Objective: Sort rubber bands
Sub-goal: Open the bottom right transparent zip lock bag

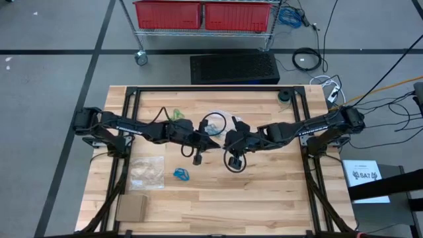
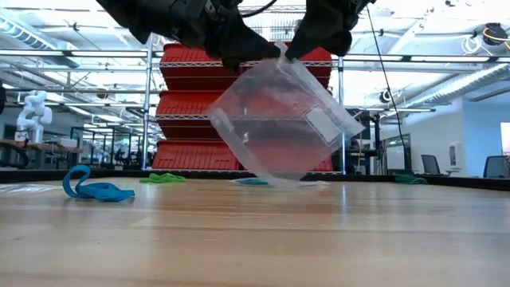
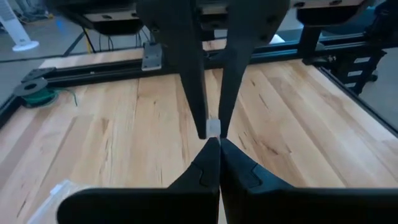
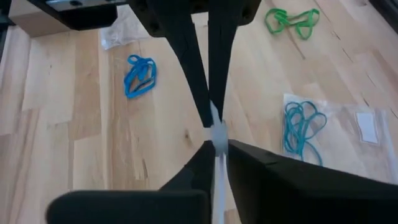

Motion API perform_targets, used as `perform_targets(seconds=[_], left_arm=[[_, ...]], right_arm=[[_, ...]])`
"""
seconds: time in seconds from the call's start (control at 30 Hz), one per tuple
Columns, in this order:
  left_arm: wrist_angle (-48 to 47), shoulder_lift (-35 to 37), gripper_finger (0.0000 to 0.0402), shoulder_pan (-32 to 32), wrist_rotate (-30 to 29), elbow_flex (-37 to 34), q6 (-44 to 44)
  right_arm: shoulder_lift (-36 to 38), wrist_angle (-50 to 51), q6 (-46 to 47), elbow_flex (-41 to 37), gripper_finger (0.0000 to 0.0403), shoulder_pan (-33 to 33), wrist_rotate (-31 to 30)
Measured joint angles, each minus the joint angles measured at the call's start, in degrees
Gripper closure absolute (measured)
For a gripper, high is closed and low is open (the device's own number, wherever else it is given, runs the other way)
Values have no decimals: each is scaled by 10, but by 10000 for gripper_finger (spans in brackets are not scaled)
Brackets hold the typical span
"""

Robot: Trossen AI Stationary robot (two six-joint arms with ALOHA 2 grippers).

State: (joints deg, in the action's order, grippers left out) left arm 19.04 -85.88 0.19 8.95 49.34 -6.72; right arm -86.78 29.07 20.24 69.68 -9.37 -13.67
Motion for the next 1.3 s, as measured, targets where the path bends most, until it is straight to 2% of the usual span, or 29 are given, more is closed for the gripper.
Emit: perform_targets(seconds=[0.13, 0.47, 0.9, 1.3], left_arm=[[-1, 6, 401, 0, 0, 0, 0], [2, 10, 401, 0, -2, 0, -1], [-11, 67, 402, 2, -4, 0, -16], [-49, 99, 402, 2, -33, 0, -28]], right_arm=[[0, 1, -2, 0, 395, 0, -2], [0, 40, 15, 1, 397, -5, 1], [0, 101, 61, 0, 398, -43, 1], [0, 163, 101, 0, 398, -64, 5]])
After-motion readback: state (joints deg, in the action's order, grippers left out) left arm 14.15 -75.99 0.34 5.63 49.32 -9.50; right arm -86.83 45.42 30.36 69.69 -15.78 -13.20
